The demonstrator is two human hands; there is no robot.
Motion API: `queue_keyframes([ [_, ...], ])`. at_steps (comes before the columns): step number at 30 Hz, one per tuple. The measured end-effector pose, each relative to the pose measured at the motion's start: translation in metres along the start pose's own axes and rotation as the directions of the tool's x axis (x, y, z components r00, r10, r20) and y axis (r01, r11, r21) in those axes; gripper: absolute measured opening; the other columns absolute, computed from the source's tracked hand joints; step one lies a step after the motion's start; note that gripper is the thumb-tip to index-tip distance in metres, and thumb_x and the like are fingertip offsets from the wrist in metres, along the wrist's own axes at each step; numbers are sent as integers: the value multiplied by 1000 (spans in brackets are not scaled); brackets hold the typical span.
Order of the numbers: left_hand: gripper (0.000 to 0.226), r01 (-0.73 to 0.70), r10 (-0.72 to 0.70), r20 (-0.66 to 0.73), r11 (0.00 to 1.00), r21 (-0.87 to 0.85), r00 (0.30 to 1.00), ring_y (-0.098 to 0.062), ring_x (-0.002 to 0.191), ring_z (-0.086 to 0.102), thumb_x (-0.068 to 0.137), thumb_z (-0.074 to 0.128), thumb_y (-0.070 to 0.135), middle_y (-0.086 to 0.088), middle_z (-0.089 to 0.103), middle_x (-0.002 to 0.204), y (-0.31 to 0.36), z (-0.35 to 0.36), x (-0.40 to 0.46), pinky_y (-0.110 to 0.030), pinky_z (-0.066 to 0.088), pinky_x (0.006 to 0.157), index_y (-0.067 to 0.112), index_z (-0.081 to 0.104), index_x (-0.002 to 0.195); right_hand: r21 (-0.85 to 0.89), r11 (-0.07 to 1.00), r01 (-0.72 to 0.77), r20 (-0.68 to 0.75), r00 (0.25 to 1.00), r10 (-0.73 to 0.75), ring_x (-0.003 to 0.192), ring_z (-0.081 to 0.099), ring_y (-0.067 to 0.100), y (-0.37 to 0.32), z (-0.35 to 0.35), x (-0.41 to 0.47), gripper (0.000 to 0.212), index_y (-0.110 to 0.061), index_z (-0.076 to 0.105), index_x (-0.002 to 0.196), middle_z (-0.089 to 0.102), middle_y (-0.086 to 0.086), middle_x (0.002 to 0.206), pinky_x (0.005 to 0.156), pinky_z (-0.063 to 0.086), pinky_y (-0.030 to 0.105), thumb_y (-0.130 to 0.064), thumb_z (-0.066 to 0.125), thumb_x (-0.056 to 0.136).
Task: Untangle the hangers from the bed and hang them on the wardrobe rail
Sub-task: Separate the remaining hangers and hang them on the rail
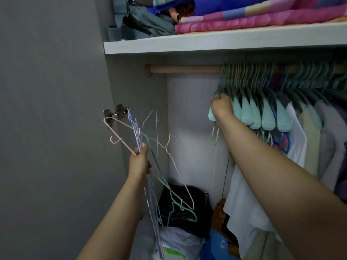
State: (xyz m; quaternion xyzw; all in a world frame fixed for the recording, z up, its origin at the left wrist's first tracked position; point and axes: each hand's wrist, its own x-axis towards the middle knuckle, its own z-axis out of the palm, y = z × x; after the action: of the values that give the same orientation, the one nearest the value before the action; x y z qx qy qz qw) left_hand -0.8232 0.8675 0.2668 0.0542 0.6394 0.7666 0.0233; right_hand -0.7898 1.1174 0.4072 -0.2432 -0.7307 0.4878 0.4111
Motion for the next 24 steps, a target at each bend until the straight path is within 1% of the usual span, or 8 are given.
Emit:
queue_keyframes([
  [3, 24, 48, -48, -11, 998, -51, 999, -11, 40, 35, 99, 46, 38, -3, 40, 60, -11, -7, -3, -19, 26, 42, 20, 47, 84, -80, 991, 109, 13, 994, -108, 139, 32, 27, 21, -7, -37, 54, -5, 27, 147, 35, 13, 149, 113, 22, 26, -19, 44, 98],
  [5, 20, 99, -101, -18, 991, -89, 995, -8, 36, 35, 98, 47, 35, -1, 39, 60, -20, -12, -5, -17, 25, 38, 20, 47, 85, -38, 991, 127, -2, 992, -127, 145, 19, 25, 46, -2, -78, 65, -1, 12, 150, 19, 13, 157, 114, 10, 21, -23, 45, 99],
  [8, 20, 173, -175, -6, 976, -128, 984, -6, 34, 35, 98, 47, 32, 1, 38, 61, -34, -17, -12, -14, 24, 37, 19, 46, 83, -20, 999, -40, 261, 964, 44, 145, 21, 27, 102, 10, -144, 78, -12, 1, 153, 11, 10, 159, 119, 19, 35, -37, 49, 96],
  [11, 28, 232, -227, 45, 955, -187, 973, -5, 35, 34, 98, 47, 41, 1, 41, 63, -46, -18, -23, -12, 23, 35, 18, 48, 81, -294, 948, -123, 633, 718, 290, 146, 18, 25, 148, 19, -192, 111, -25, -10, 152, 5, 5, 160, 118, 21, 40, -70, 57, 76],
  [13, 35, 262, -247, 93, 935, -240, 965, -4, 36, 34, 97, 45, 50, 4, 44, 63, -51, -19, -29, -12, 24, 34, 19, 51, 80, -346, 934, -86, 710, 627, 321, 144, 20, 22, 159, 22, -214, 124, -28, -8, 151, 6, 4, 160, 117, 24, 40, -83, 58, 61],
  [18, 50, 404, -324, 276, 856, -322, 905, -6, 35, 36, 87, 43, 66, 0, 43, 65, -66, -31, -40, -12, 25, 31, 18, 52, 75, -388, 922, -21, 563, 786, 255, 137, 33, 24, 173, 12, -226, 104, -38, 11, 149, 20, 2, 153, 106, 36, 36, -78, 60, 66],
  [21, 43, 482, -392, 337, 840, -248, 856, -6, 34, 38, 84, 52, 58, -3, 45, 70, -75, -38, -47, -11, 23, 29, 15, 56, 79, -313, 950, -17, 458, 873, 166, 126, 48, 17, 181, 6, -227, 68, -46, 31, 140, 43, -5, 142, 96, 45, 34, -69, 54, 80],
  [24, 29, 519, -426, 348, 820, -241, 835, -8, 40, 47, 76, 63, 40, -8, 52, 82, -80, -42, -53, -11, 23, 29, 11, 60, 80, -188, 977, -95, 425, 889, 168, 118, 55, 13, 189, 9, -223, 38, -43, 49, 130, 58, -9, 127, 94, 47, 30, -50, 50, 92],
])
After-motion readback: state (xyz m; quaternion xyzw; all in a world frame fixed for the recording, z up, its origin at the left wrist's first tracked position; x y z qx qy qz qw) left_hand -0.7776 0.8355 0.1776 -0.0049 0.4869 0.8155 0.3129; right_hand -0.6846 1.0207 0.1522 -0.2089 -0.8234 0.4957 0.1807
